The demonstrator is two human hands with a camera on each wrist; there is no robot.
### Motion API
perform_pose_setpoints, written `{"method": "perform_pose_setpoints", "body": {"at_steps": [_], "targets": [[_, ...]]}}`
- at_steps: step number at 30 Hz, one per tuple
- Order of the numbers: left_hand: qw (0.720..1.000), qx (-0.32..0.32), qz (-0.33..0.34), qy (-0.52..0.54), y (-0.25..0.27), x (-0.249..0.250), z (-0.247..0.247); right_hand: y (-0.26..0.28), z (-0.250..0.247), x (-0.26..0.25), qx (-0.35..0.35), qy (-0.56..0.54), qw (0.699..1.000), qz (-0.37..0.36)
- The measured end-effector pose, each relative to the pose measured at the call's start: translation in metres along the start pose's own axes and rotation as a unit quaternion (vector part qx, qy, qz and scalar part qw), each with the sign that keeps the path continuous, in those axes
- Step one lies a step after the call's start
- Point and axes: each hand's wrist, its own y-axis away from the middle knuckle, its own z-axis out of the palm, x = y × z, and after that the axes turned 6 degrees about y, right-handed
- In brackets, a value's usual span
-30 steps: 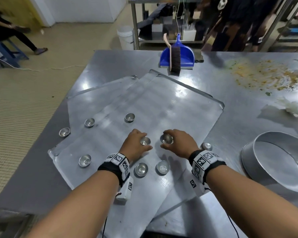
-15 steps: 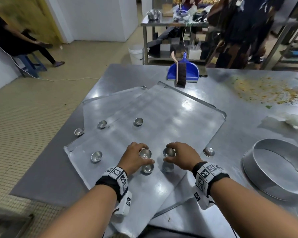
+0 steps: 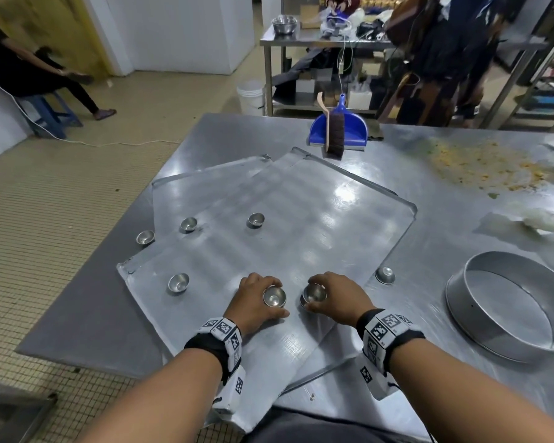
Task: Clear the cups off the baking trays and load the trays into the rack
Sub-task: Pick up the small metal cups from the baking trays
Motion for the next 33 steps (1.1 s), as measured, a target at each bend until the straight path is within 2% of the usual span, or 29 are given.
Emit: {"method": "perform_pose_setpoints", "body": {"at_steps": [26, 33], "targets": [[0.999, -0.007, 0.001, -0.034, 0.0, -0.004, 0.002, 0.0, 0.021, 0.006, -0.004, -0.014, 1.0, 0.004], [1.0, -0.008, -0.009, 0.01, 0.003, -0.002, -0.002, -0.002, 0.019, 0.007, -0.006, -0.054, 0.998, 0.015]]}}
